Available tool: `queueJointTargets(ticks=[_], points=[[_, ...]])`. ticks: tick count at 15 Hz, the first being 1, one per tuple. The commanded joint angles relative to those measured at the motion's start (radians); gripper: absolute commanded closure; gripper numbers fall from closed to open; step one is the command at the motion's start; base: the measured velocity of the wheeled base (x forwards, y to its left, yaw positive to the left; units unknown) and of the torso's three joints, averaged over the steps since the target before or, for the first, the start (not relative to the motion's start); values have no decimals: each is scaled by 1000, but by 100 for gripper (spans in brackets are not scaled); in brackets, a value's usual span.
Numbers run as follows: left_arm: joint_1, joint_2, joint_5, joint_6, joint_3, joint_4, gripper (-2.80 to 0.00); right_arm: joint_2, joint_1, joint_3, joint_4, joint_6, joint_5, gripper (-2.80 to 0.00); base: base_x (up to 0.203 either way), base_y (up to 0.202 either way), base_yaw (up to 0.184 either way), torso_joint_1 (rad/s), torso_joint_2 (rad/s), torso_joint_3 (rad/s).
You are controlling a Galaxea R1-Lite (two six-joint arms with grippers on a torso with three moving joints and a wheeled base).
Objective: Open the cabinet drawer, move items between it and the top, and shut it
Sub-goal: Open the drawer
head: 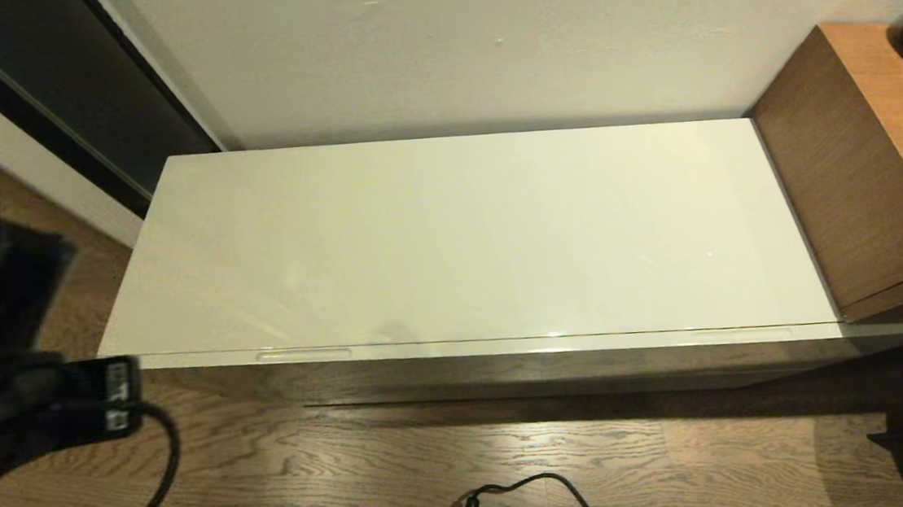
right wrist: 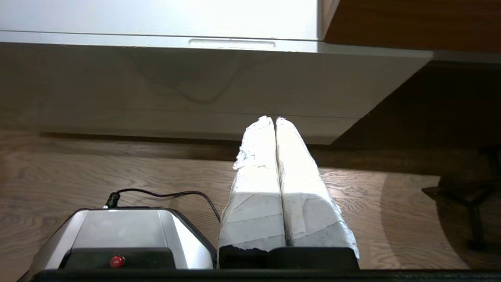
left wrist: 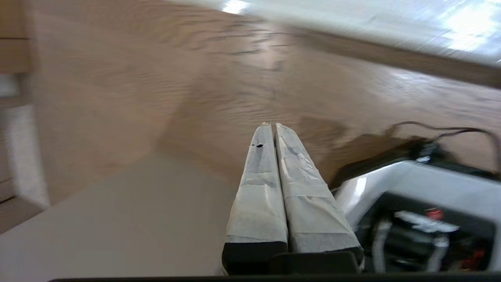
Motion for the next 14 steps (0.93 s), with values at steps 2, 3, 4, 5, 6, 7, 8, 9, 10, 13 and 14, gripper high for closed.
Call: queueJointTargets(ticks=[2,3,4,5,6,7,8,9,10,13,14], points=[[14,-353,51,-23,28,300,0,0,0,0,0,-1,0,0,0,0,0,0,0,0],[56,-419,55,-27,7,402,0,0,0,0,0,-1,0,0,0,0,0,0,0,0],[95,-473,56,-29,-16,494,0,0,0,0,0,-1,0,0,0,0,0,0,0,0],[124,-530,56,-29,-28,566,0,0,0,0,0,-1,1,0,0,0,0,0,0,0],[152,-565,57,-26,-37,629,0,0,0,0,0,-1,0,0,0,0,0,0,0,0],[191,-595,54,-10,-46,654,0,0,0,0,0,-1,0,0,0,0,0,0,0,0],[219,-610,41,9,-53,668,0,0,0,0,0,-1,0,0,0,0,0,0,0,0],[266,-624,8,44,-61,674,0,0,0,0,0,-1,1,0,0,0,0,0,0,0],[309,-650,-33,91,-62,675,0,0,0,0,0,-1,0,0,0,0,0,0,0,0],[451,-825,-185,278,2,672,0,0,0,0,0,-1,1,0,0,0,0,0,0,0],[480,-903,-222,338,56,675,0,1,0,0,0,-1,1,0,0,0,0,0,0,0]])
